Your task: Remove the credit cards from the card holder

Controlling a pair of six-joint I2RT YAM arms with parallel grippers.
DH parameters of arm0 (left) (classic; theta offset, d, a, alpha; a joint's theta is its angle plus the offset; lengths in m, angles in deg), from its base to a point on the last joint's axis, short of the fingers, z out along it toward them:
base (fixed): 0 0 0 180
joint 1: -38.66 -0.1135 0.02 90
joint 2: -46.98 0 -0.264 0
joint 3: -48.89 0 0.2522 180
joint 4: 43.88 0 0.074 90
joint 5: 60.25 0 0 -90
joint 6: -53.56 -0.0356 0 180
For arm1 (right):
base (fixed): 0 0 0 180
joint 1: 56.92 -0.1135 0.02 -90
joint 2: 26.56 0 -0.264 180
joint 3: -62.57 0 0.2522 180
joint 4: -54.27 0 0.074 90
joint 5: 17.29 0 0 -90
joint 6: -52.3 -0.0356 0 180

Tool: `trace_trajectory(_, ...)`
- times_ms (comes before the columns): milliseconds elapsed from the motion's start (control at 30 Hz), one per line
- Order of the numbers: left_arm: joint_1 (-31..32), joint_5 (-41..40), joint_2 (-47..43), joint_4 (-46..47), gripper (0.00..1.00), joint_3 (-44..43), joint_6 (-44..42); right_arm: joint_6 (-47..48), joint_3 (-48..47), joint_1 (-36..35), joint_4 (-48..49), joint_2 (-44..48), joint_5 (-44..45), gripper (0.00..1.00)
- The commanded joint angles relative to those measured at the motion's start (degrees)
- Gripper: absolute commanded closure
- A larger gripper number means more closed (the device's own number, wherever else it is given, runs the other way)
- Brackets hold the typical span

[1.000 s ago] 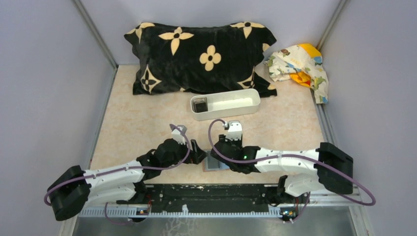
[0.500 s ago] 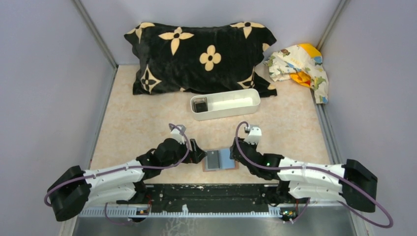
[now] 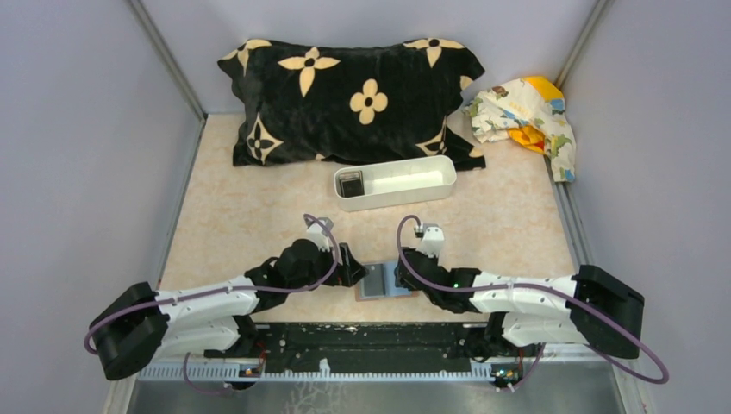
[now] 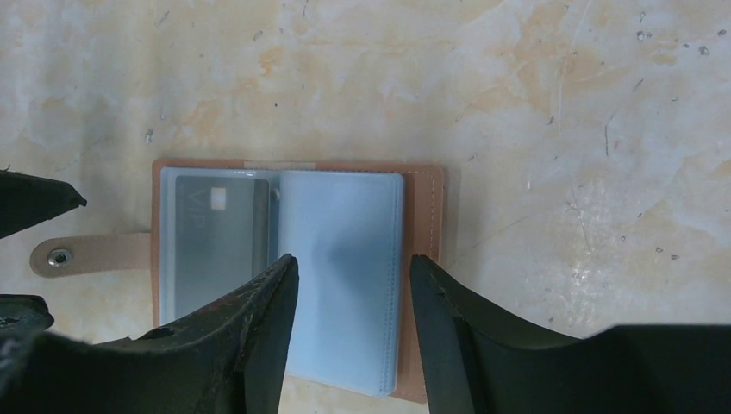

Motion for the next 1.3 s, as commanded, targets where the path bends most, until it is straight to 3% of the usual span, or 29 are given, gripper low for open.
trace_trajectory(0, -0.3, 3.8, 3.7, 4.5, 0.03, -1.3, 0.5, -0.1, -0.4, 0.1, 2.3, 0.6, -1.4, 0.49)
trace_trajectory(133, -0.3, 4.8, 6.9, 4.6, 0.07, -2.7, 0.9, 1.0, -1.5, 0.1, 4.4, -2.6, -4.3, 0.49)
trace_trajectory(333, -0.3, 4.3, 8.2, 6.2, 0.32, -1.3, 1.9, 1.5, -2.5, 0.0, 7.6, -6.4, -7.0, 0.63)
trace_trajectory(433, -0.3, 4.3, 8.7, 6.3, 0.45, -1.0, 2.0, 1.6, -3.6, -0.6, 6.0, -6.1, -5.4, 0.65)
trace_trajectory(567, -0.3, 4.4, 9.1, 7.1, 0.64, -0.8, 2.1, 1.1, -4.4, -1.0, 1.3, -2.7, -1.5, 0.65)
trace_trajectory(733, -0.2, 4.6, 8.9, 7.2, 0.89, -0.6, 2.2, 2.4, -4.0, -1.8, -1.3, 4.6, 1.7, 0.56)
trace_trajectory(800, -0.3, 4.7, 8.2, 6.9, 0.88, -0.2, 2.5, 3.6, -4.6, -2.4, -1.4, 6.2, 2.0, 0.55)
trace_trajectory(867, -0.3, 4.7, 6.8, 6.0, 0.75, 0.1, 3.1, 4.8, -6.3, -3.3, -2.4, 5.7, 2.2, 0.54)
trace_trajectory(900, -0.3, 4.7, 5.9, 5.4, 0.59, 0.4, 3.6, 5.4, -7.5, -3.9, -2.6, 4.6, 2.2, 0.54)
trace_trajectory(933, -0.3, 4.4, 4.8, 4.6, 0.37, 0.7, 4.5, 6.2, -8.5, -4.4, -2.6, 3.2, 2.2, 0.53)
trace_trajectory(967, -0.2, 4.1, 3.6, 4.2, 0.25, 1.3, 5.5, 6.8, -9.7, -4.8, -2.4, 1.7, 1.9, 0.53)
trace_trajectory(1000, -0.2, 3.8, 2.5, 4.0, 0.18, 2.0, 6.5, 7.4, -10.7, -5.1, -1.7, 0.2, 1.3, 0.53)
trace_trajectory(1067, -0.1, 2.9, 0.3, 3.4, 0.15, 3.4, 8.5, 7.9, -11.3, -5.3, 0.5, -2.4, -0.2, 0.55)
trace_trajectory(1133, 0.2, 2.3, -1.4, 2.9, 0.17, 4.5, 9.7, 7.8, -11.1, -5.3, 3.3, -4.4, -1.2, 0.64)
trace_trajectory(1167, 0.4, 2.1, -1.8, 2.7, 0.2, 4.8, 10.1, 7.4, -10.8, -5.3, 4.1, -5.5, -1.7, 0.76)
trace_trajectory(1200, 0.5, 2.2, -1.9, 2.7, 0.24, 5.0, 10.6, 7.1, -10.7, -5.3, 4.8, -6.4, -2.0, 0.95)
trace_trajectory(1267, 0.7, 2.5, -1.6, 3.1, 0.3, 5.2, 11.2, 6.2, -10.5, -5.3, 5.1, -8.3, -2.2, 1.0)
